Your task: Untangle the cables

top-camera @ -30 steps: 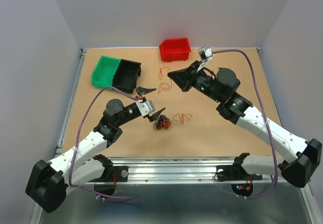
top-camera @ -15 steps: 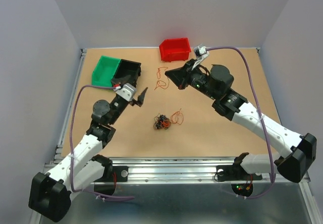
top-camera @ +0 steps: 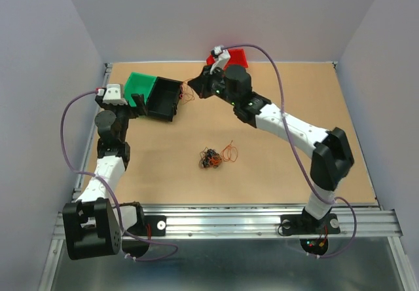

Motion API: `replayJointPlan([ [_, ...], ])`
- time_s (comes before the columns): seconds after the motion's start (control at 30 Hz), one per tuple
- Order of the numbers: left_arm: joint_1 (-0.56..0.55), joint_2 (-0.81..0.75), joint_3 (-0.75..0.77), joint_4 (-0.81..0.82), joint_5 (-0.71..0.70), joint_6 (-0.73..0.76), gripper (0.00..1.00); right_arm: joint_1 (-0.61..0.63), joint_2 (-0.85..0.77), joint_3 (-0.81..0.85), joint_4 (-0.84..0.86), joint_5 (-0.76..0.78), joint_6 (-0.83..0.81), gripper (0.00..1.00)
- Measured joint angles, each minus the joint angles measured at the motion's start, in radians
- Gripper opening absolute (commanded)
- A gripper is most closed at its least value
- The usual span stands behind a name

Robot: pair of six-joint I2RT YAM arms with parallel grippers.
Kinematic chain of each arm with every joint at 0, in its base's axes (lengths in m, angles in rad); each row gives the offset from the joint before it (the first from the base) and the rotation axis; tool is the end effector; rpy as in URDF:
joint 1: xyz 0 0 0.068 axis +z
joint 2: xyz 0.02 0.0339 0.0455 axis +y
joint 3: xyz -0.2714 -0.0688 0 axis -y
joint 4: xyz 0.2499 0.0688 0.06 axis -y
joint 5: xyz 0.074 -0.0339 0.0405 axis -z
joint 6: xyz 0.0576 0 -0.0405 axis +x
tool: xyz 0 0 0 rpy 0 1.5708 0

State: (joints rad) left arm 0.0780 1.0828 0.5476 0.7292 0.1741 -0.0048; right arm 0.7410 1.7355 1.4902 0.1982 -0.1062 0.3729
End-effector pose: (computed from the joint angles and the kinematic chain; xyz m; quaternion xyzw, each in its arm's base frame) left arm 0.2666 0.0108 0.3026 0.0409 0.6351 -0.0270 0.7708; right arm 0.3298 0.3100 0.3726 -0.1683 0.7036 0.3970 0.5648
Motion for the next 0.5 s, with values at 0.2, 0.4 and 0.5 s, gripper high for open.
replayJointPlan([
  [0.2,0.035,0.017,0.003,0.013,-0.066,-0.046,0.93,0.0,0.327,0.246,0.101,-0.037,0.037,0.01],
  [0.4,0.037,0.016,0.003,0.04,-0.108,-0.056,0.93,0.0,0.565,0.43,0.173,-0.048,0.071,0.01],
  [0.5,0.037,0.038,0.011,0.044,-0.124,-0.056,0.93,0.0,0.7,0.552,0.206,-0.035,0.087,0.01],
])
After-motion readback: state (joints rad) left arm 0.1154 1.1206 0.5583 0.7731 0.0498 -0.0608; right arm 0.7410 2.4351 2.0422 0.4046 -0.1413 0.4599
